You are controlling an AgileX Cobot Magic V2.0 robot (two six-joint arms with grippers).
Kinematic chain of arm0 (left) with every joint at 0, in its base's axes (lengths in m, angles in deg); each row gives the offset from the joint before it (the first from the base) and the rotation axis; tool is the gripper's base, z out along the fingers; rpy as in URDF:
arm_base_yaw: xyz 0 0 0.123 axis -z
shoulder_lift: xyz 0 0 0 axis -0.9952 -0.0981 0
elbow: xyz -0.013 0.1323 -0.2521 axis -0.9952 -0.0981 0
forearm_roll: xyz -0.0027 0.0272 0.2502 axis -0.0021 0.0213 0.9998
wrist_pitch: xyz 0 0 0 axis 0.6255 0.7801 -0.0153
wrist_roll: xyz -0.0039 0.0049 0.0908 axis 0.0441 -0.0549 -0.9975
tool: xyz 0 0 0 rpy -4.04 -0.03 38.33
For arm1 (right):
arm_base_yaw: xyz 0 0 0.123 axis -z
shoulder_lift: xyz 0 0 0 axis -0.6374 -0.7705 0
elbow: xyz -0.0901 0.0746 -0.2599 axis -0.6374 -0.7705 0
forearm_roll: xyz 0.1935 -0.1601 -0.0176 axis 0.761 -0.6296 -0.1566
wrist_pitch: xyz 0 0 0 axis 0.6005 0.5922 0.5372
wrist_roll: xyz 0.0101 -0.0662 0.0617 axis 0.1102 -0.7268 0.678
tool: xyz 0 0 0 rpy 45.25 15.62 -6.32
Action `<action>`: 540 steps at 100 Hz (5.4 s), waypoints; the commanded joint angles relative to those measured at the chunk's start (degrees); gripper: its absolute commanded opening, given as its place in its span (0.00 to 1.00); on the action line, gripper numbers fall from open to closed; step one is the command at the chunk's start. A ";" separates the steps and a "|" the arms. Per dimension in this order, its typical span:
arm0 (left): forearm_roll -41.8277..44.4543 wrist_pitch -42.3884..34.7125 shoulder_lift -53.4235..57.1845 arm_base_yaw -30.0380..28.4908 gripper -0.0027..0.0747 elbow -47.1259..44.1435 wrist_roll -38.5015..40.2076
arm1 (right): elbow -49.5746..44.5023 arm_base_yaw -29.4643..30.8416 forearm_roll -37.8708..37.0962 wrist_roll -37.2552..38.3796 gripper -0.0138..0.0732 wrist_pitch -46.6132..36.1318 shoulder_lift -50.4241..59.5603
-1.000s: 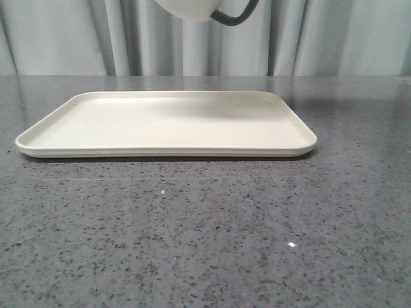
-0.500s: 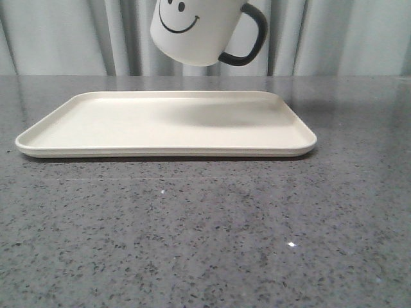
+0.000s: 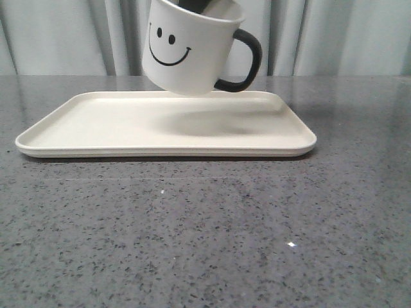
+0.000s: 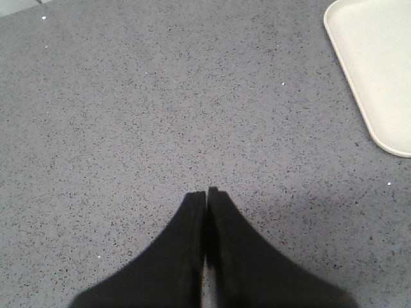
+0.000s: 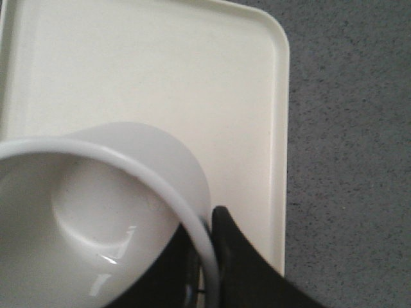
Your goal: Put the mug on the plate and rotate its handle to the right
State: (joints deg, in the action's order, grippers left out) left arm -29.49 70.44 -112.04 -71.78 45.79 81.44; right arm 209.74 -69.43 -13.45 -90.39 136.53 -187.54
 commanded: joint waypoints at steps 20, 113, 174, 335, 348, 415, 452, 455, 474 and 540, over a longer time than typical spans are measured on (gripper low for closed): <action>0.74 -2.74 -0.01 -0.21 0.01 1.32 0.59 | 0.79 0.17 0.75 1.73 0.03 4.18 3.35; 0.48 -2.74 -0.01 -0.21 0.01 1.32 0.59 | -2.21 -0.79 0.07 1.73 0.03 4.18 3.35; 0.41 -2.74 -0.01 -0.21 0.01 1.32 0.59 | -2.21 -0.97 0.04 1.73 0.03 4.18 3.29; 0.11 -2.74 -0.01 -0.21 0.01 1.32 0.59 | -6.20 -3.29 -1.25 0.18 0.03 4.22 3.29; -0.57 -2.74 -0.01 -0.21 0.01 1.32 0.59 | -6.20 -3.29 -1.25 0.12 0.03 4.22 3.29; -0.68 -2.86 -0.01 -0.21 0.01 1.32 0.59 | -6.20 -3.29 -1.18 0.16 0.03 4.17 1.17; -0.68 -2.95 -0.01 -0.21 0.01 1.32 0.59 | -6.20 -3.29 -1.00 0.16 0.03 4.15 1.17; -0.68 -2.95 -0.01 -0.21 0.01 1.32 0.59 | -6.20 -3.29 -1.00 0.16 0.03 4.15 1.17; -0.68 -2.95 -0.01 -0.21 0.01 1.32 0.59 | -6.20 -3.29 0.18 0.16 0.09 4.15 1.17; -0.68 -2.95 -0.01 -0.21 0.01 1.32 0.59 | -6.20 -3.29 0.82 0.16 0.18 4.15 1.17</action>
State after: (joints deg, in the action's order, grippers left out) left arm -30.69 70.53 -112.04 -71.78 45.79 81.44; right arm 202.39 -72.74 -14.02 -89.88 135.57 -189.10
